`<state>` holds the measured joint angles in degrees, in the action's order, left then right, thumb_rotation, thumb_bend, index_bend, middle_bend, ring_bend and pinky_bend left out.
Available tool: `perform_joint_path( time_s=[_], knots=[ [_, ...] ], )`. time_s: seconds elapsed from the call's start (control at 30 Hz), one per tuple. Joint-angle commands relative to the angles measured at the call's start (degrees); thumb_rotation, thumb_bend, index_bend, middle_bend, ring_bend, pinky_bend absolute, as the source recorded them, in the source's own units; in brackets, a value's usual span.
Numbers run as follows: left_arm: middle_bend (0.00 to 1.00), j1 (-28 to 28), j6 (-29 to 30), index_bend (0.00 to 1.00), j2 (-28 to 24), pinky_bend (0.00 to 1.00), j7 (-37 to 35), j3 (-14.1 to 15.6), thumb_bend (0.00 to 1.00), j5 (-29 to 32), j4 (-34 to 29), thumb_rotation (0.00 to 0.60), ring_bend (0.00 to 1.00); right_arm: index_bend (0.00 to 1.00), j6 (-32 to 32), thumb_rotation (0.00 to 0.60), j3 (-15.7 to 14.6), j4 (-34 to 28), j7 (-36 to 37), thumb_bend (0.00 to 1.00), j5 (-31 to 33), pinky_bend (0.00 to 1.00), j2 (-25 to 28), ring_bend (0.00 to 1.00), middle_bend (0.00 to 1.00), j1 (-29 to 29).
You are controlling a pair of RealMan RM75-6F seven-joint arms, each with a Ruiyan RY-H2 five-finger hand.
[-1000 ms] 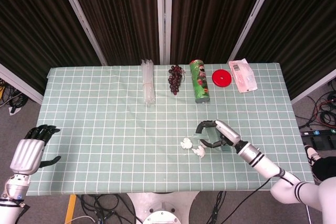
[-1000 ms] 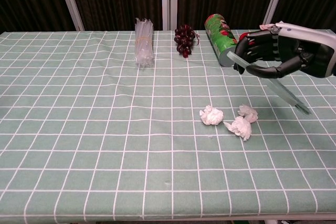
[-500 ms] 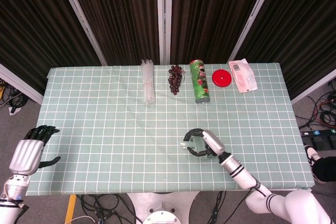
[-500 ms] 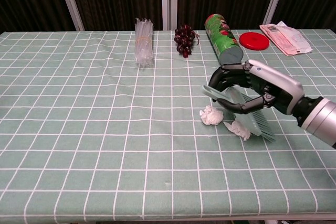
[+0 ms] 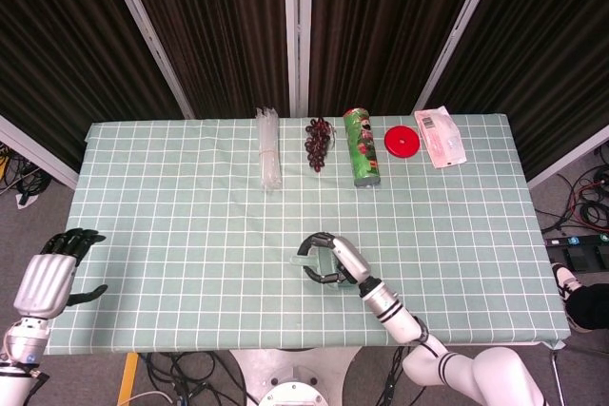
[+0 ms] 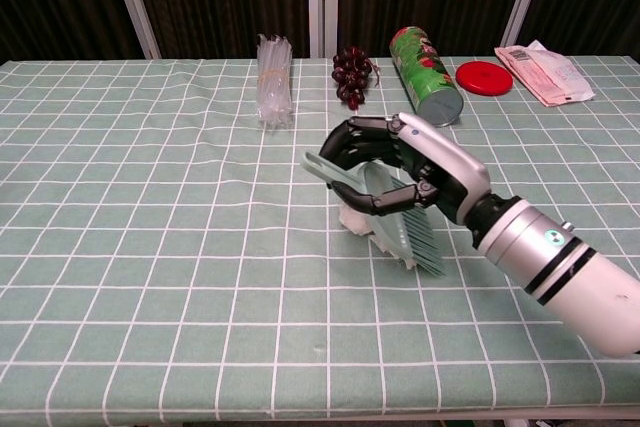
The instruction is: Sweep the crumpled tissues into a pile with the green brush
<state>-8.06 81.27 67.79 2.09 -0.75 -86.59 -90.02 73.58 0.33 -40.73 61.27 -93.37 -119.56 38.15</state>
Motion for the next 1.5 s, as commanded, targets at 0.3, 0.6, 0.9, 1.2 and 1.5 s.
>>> perform_joint_path(
  time_s=[0.3, 0.6, 0.9, 1.2, 1.5],
  knots=[
    [0.19, 0.3, 0.6, 0.24, -0.2, 0.19, -0.3, 0.1, 0.0, -0.3, 0.0, 0.6, 0.14, 0.76, 1.4, 0.6, 0.4, -2.2, -1.6, 0.52, -1.5, 0.27, 3.8, 0.33, 0.62, 1.3],
    [0.19, 0.1, 0.9, 0.24, -0.3, 0.19, 0.6, 0.1, 0.0, -1.0, -0.8, 0.6, 0.14, 0.76, 1.1, 0.6, 2.5, -13.0, -7.2, 0.52, 0.2, 0.26, 17.1, 0.33, 0.62, 1.1],
    [0.19, -0.1, 0.7, 0.24, -0.2, 0.19, 0.9, 0.0, 0.0, -1.2, -1.1, 0.6, 0.14, 0.76, -10.7, 0.6, 0.3, -13.8, -18.1, 0.52, 4.8, 0.22, 25.3, 0.31, 0.61, 0.1],
    [0.19, -0.1, 0.8, 0.24, -0.1, 0.19, 1.0, 0.2, 0.0, -1.3, -1.1, 0.6, 0.14, 0.72, -16.6, 0.6, 0.2, -4.0, -22.5, 0.52, 6.8, 0.17, 20.8, 0.26, 0.56, 0.2],
    [0.19, 0.2, 0.7, 0.24, 0.1, 0.19, 0.9, 0.4, 0.0, -1.0, -1.0, 0.6, 0.14, 0.14, -23.8, 0.6, -1.2, -5.3, -24.1, 0.35, 6.9, 0.0, 22.4, 0.0, 0.18, 1.3]
  ],
)
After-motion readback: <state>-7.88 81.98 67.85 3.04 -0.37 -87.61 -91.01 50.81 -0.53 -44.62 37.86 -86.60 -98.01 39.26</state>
